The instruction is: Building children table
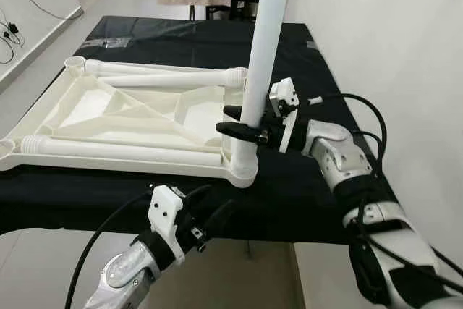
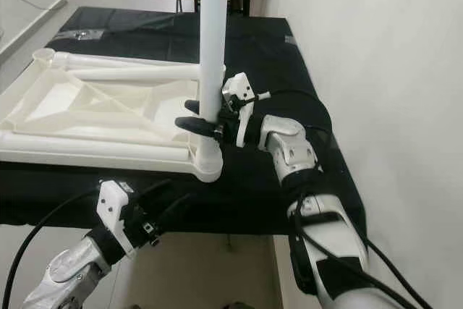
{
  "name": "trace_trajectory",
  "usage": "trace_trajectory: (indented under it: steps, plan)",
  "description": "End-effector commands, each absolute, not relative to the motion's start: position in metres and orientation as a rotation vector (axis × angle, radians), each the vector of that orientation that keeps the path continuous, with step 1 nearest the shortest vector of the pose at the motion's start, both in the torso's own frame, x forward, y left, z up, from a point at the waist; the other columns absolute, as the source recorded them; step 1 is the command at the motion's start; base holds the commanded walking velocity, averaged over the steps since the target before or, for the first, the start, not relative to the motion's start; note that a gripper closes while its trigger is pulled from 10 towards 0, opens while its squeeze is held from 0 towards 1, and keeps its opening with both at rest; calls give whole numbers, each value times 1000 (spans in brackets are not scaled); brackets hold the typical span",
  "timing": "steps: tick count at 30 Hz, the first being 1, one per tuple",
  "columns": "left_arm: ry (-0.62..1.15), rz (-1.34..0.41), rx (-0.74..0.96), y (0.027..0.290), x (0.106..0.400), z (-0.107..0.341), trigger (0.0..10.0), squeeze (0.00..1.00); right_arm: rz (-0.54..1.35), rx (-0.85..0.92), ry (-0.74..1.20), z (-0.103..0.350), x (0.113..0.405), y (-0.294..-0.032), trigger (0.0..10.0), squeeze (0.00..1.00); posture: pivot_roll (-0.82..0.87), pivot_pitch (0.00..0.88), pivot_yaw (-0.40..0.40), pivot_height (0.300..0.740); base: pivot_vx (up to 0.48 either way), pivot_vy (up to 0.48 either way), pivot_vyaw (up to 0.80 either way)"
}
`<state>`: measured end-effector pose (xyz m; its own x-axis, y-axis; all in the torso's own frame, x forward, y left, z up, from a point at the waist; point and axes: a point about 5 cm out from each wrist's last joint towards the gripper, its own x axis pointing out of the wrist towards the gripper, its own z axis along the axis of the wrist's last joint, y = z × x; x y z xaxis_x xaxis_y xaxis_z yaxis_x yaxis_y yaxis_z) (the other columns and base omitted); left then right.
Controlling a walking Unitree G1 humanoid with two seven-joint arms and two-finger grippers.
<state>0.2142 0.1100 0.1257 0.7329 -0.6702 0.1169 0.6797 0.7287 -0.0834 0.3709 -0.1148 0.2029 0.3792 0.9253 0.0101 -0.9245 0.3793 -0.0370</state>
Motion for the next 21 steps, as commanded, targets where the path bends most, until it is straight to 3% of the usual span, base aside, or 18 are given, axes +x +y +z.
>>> trace_trajectory:
  steps: [1,5,6,7,8,9,10,11,15,21]
  plan:
    - [-64,-740,-127,109,213,120,10000,0,1144,-15,6,196,373,-119,0,0,102,70,-86,740,0,0,0]
    - [-67,-742,-139,108,210,122,10000,0,1017,-48,27,187,374,-129,0,0,93,87,-89,740,0,0,0]
    - [-67,-743,-145,109,208,122,10000,0,782,-68,135,163,370,-134,0,0,84,106,-100,740,0,0,0]
    - [-67,-743,-145,109,208,122,10000,0,782,-68,135,163,370,-134,0,0,84,106,-100,740,0,0,0]
    - [-67,-743,-149,109,207,123,10000,0,606,-95,206,146,364,-140,0,0,84,109,-104,740,0,0,0]
    - [-67,-745,-152,110,205,123,10000,0,397,-6,230,130,344,-134,0,0,85,124,-113,740,0,0,0]
    - [-67,-745,-152,110,205,123,10000,0,397,-6,230,130,344,-134,0,0,85,124,-113,740,0,0,0]
    - [-68,-746,-153,110,204,124,10000,0,242,64,246,122,326,-137,0,0,88,127,-113,740,0,0,0]
    - [-63,-750,-157,111,204,124,10000,0,230,53,191,121,304,-115,0,0,47,126,-68,740,0,0,0]
    - [-53,-779,-163,109,206,124,10000,0,338,20,154,123,312,-90,0,0,67,125,-79,740,0,0,0]
